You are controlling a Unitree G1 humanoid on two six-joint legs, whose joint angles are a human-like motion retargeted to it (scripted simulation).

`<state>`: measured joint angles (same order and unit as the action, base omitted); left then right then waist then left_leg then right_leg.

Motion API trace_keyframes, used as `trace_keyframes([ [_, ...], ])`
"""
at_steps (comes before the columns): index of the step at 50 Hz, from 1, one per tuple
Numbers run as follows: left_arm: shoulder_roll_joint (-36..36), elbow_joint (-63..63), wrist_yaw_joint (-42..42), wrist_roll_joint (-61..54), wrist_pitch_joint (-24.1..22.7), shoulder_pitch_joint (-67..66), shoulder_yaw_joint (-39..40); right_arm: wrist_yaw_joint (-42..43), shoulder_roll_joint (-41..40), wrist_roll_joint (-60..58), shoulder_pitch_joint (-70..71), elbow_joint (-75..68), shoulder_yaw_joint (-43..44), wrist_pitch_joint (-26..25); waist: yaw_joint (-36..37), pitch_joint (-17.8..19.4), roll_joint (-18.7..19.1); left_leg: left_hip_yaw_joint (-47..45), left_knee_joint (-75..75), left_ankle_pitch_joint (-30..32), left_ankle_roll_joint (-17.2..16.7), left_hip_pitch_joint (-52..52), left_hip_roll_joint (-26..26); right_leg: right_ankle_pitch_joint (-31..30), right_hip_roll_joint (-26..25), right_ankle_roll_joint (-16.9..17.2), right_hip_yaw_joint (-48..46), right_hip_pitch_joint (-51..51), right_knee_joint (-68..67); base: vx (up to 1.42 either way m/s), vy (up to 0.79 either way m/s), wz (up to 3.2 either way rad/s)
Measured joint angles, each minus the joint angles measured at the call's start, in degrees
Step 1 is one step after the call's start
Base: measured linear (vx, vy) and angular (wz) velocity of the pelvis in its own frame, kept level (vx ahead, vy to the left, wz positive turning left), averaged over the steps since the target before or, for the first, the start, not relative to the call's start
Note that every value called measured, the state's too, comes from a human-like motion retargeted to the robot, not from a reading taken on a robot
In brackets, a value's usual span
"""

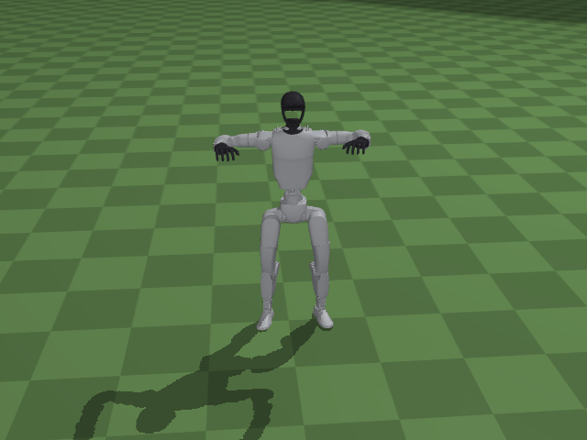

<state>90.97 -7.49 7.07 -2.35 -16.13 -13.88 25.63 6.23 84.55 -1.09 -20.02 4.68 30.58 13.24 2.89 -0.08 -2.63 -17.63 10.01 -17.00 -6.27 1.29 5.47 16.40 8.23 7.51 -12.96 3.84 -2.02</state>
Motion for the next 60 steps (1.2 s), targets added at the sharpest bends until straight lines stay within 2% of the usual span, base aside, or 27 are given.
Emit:
trace_keyframes([
  [5, -2.0, -0.5, 1.3, -1.4, 0.0, 1.4, -1.8, 1.7, -1.8, 1.3, 1.3, 1.2, -1.1, 0.1, 0.0, 0.3, 0.0, -0.1, -0.2, 0.0, 0.1, 0.0, 0.0, 0.1, 0.0, 0.0, 0.2, -0.2, -0.2, 0.00, 0.00, 0.00],
  [10, -6.9, 1.0, 2.6, -0.3, 0.3, 9.4, -11.0, 4.0, -5.0, 1.0, 7.0, 2.2, -8.3, 0.6, -0.3, 0.4, 0.0, 0.0, -0.4, -0.1, 0.6, 0.3, -0.1, 0.4, 0.0, 0.0, 0.1, 0.0, -0.1, 0.00, 0.00, 0.00],
  [13, -12.4, 6.4, 3.0, 3.3, 1.3, 20.0, -23.3, 5.0, -7.3, -2.3, 14.3, 0.0, -18.4, 0.6, -0.3, 0.3, 0.3, 0.2, -0.3, -0.3, 1.1, 0.7, -0.1, 0.7, 0.0, -0.2, 0.0, 0.5, -0.2, 0.00, 0.00, 0.00],
  [17, -24.1, 21.0, 4.0, 8.7, 3.3, 34.6, -40.9, 5.7, -13.6, -8.2, 26.6, -9.3, -35.9, -0.3, 0.6, 0.4, 0.7, 0.2, 0.1, -0.7, 1.4, 1.4, 0.0, 1.3, -0.1, -1.0, 0.3, 1.2, -0.5, 0.00, 0.00, 0.00],
  [20, -35.8, 34.5, 5.2, 9.1, 5.7, 39.3, -47.4, 6.1, -22.8, -10.4, 34.1, -20.7, -47.1, -2.1, 1.1, 0.7, 0.8, -0.2, 0.4, -0.9, 1.6, 2.0, 0.2, 1.7, -0.2, -1.6, 0.9, 1.5, -0.9, 0.00, 0.00, 0.00],
  [23, -49.1, 48.6, 6.8, 2.3, 8.3, 40.8, -47.9, 7.4, -35.1, -7.0, 38.6, -34.5, -53.1, -4.6, 1.4, 1.2, 1.3, -0.7, 0.5, -1.0, 2.2, 2.4, 0.5, 2.2, -0.4, -2.2, 1.6, 1.5, -1.3, 0.00, 0.00, 0.00],
  [27, -64.5, 61.2, 10.2, -16.9, 10.7, 40.5, -42.2, 10.9, -49.7, 3.0, 38.7, -45.9, -51.1, -6.8, 1.4, 2.4, 1.9, -1.0, 0.2, -1.2, 3.0, 2.8, 0.8, 3.2, -0.7, -3.0, 2.1, 1.2, -2.0, 0.01, -0.01, 0.00],
  [30, -71.9, 63.1, 13.9, -30.2, 10.9, 37.8, -37.2, 14.8, -56.6, 8.4, 36.0, -45.5, -47.4, -7.1, 0.5, 3.7, 2.3, -0.8, 0.2, -1.5, 3.3, 2.8, 1.0, 4.0, -0.9, -3.4, 2.0, 1.2, -2.4, 0.06, -0.06, 0.07],
  [32, -74.9, 60.7, 16.2, -34.8, 10.3, 34.6, -35.7, 17.2, -59.1, 9.1, 33.6, -41.8, -46.2, -6.9, -0.5, 4.7, 2.6, -0.5, 1.1, -1.8, 3.4, 2.5, 1.3, 4.5, -1.0, -3.5, 1.9, 1.3, -2.7, 0.07, -0.07, 0.09],
  [35, -77.3, 53.8, 18.4, -36.5, 9.3, 29.2, -36.2, 20.1, -60.5, 6.8, 30.5, -34.6, -46.4, -6.4, -1.8, 6.6, 3.0, -0.5, 4.0, -2.1, 3.4, 1.6, 1.9, 5.2, -1.1, -3.7, 2.2, 1.7, -3.0, 0.07, -0.08, -0.04],
  [37, -77.3, 48.1, 18.9, -33.7, 8.7, 25.9, -38.0, 20.4, -60.1, 3.2, 28.9, -29.8, -47.6, -6.4, -1.8, 7.6, 2.8, -1.3, 9.4, -2.7, 5.0, -0.3, 2.8, 6.5, -0.5, -2.7, 2.3, 0.2, -7.1, 0.07, -0.10, -0.20],
  [38, -77.2, 45.4, 19.2, -32.2, 8.6, 25.1, -38.8, 21.6, -59.4, 1.3, 29.0, -27.8, -48.4, -6.4, -1.8, 8.6, 2.7, -1.2, 11.7, -2.1, 5.0, -1.0, 2.8, 5.9, -0.5, -3.5, 2.9, 1.9, -4.5, 0.07, -0.11, -0.22],
  [40, -76.1, 40.3, 19.4, -26.9, 8.6, 23.4, -40.7, 21.2, -58.0, -3.1, 29.1, -24.0, -49.9, -6.7, -1.1, 10.0, 2.1, -2.0, 21.8, -1.7, 7.7, -4.7, 4.4, 7.3, 0.5, -2.3, 3.1, 0.6, -9.1, 0.07, -0.11, -0.27],
  [42, -74.7, 36.3, 19.4, -22.0, 9.3, 24.1, -42.3, 22.5, -56.0, -7.5, 31.4, -21.8, -51.5, -7.3, -0.6, 11.9, 1.9, -1.1, 30.3, 1.1, 8.2, -8.4, 5.1, 6.2, 0.5, -4.1, 3.9, 3.8, -4.4, 0.08, -0.11, -0.18],
  [45, -72.0, 32.4, 19.2, -12.7, 10.0, 26.6, -44.8, 22.0, -53.5, -14.0, 35.6, -20.5, -54.2, -8.1, 0.7, 13.7, 1.4, -0.6, 40.7, 4.0, 8.0, -14.0, 5.9, 6.1, 1.1, -4.2, 4.4, 5.7, -3.6, 0.12, -0.07, -0.19],
  [47, -70.1, 31.3, 19.3, -6.6, 10.1, 28.7, -47.2, 21.5, -52.3, -18.0, 38.2, -20.8, -56.3, -8.6, 1.8, 13.7, 0.8, -1.6, 41.2, 3.6, 7.0, -16.1, 4.9, 6.2, 2.0, -3.7, 4.6, 6.3, -3.5, 0.15, -0.04, -0.17],
  [50, -68.0, 32.0, 19.8, 3.0, 10.5, 35.1, -51.3, 20.7, -51.5, -24.0, 44.7, -23.9, -59.7, -9.4, 3.1, 14.0, 0.2, -5.2, 34.5, 3.1, 5.8, -17.5, 3.9, 6.6, 2.7, -3.1, 4.8, 6.4, -3.7, 0.17, -0.01, -0.06],
  [54, -65.9, 35.1, 20.5, 13.3, 11.6, 45.0, -57.7, 20.7, -51.2, -29.7, 53.4, -29.6, -65.0, -10.5, 4.4, 13.6, 0.7, -11.7, 13.0, 6.2, 4.8, -15.6, 2.1, 7.5, 1.8, -3.0, 4.5, 6.4, -4.0, 0.22, 0.02, 0.03],
  [57, -64.9, 37.9, 20.4, 19.2, 12.0, 52.3, -62.0, 20.3, -51.2, -31.7, 59.0, -33.3, -68.3, -10.6, 5.3, 13.3, 2.1, -11.6, -4.3, 10.4, 1.2, -13.4, 0.1, 8.5, -0.4, -3.3, 4.4, 7.2, -4.5, 0.32, 0.06, -0.05],
  [60, -64.4, 41.0, 19.6, 23.4, 12.4, 59.1, -65.7, 19.1, -51.3, -32.2, 63.4, -36.3, -70.2, -10.4, 6.2, 12.7, 2.6, -7.4, -13.6, 15.7, -2.4, -11.8, -1.4, 9.0, -1.9, -3.9, 4.2, 8.4, -5.2, 0.41, 0.09, -0.04],
])
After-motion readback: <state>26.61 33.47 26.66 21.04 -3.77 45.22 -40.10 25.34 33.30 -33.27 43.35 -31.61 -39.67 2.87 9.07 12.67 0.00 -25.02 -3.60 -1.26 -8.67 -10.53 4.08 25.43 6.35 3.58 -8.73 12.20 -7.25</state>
